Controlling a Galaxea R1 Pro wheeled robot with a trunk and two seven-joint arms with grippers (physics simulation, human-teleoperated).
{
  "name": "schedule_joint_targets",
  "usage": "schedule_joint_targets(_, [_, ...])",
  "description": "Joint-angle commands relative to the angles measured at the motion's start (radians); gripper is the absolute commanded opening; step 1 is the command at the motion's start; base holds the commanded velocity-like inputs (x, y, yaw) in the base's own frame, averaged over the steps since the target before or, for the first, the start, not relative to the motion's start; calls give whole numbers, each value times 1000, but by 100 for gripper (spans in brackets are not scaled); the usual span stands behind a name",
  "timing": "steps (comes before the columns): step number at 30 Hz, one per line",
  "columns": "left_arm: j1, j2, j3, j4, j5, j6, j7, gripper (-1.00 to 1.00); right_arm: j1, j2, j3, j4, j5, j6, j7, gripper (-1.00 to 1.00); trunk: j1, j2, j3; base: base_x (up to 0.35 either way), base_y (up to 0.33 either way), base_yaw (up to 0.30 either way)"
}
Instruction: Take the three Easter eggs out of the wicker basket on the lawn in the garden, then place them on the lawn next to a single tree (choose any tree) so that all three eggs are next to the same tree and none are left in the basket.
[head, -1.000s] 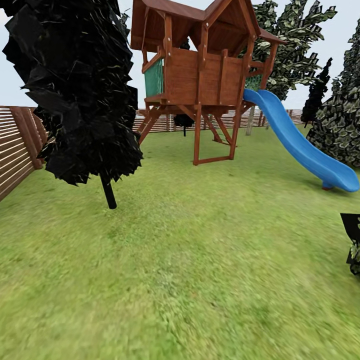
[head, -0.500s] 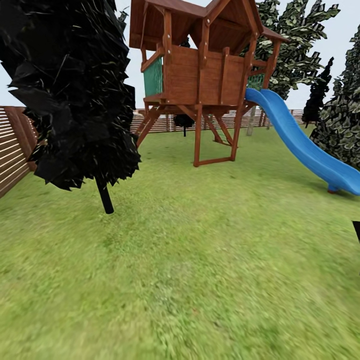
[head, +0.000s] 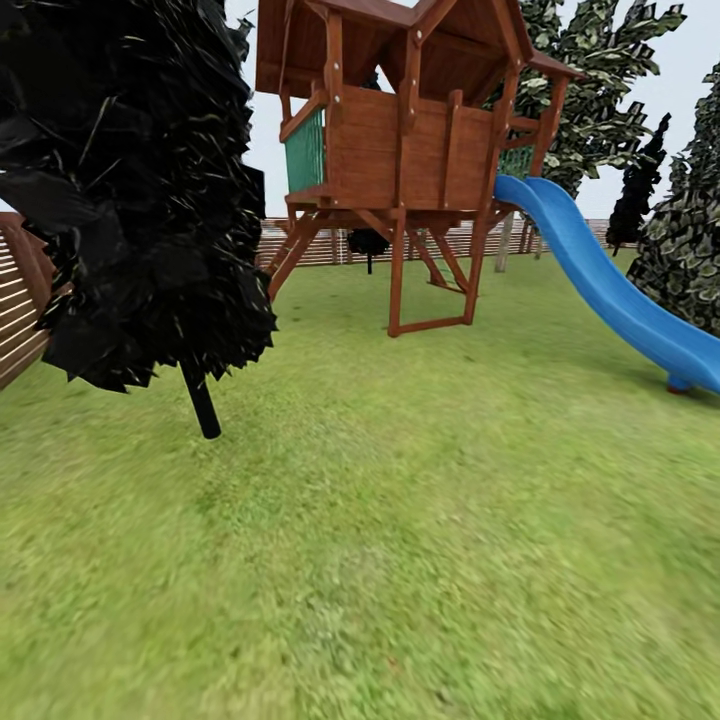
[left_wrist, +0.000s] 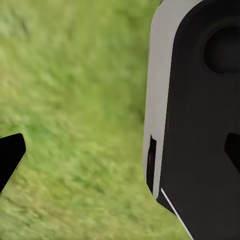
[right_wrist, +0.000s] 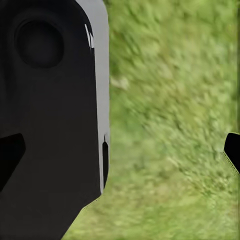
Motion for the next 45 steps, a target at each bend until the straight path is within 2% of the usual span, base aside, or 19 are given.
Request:
schedule_joint_targets(1, [1,0,1,-2,0,2,-1,100,-1,0,0,2,0,0,-2,100,1,0,-1,335,0,0])
schedule_joint_targets(9, [1,-1,1,-2,0,0,-1,100,-1,0,1,1,2,2,-2,100,1,0,-1,230,0,0])
schedule_joint_targets(12, [1,7,-2,-4,1,-3,-6,100,-1,-17,4,4,8,0,3,100,1,0,-1,0,0,0])
schedule_joint_targets(15, [1,8,-2,-4,1,-3,-6,100,-1,-22,3,3,6,-1,3,100,1,0,-1,0,0,0])
schedule_joint_targets(22, [1,-20,0,-3,-3,-1,-4,100,-1,-22,-3,-4,-4,-4,0,100,1,0,-1,47,0,0])
schedule_joint_targets(45, [1,-21,1,-3,0,3,-5,100,-1,-20,-3,-5,-3,-5,0,100,1,0,-1,324,0,-13])
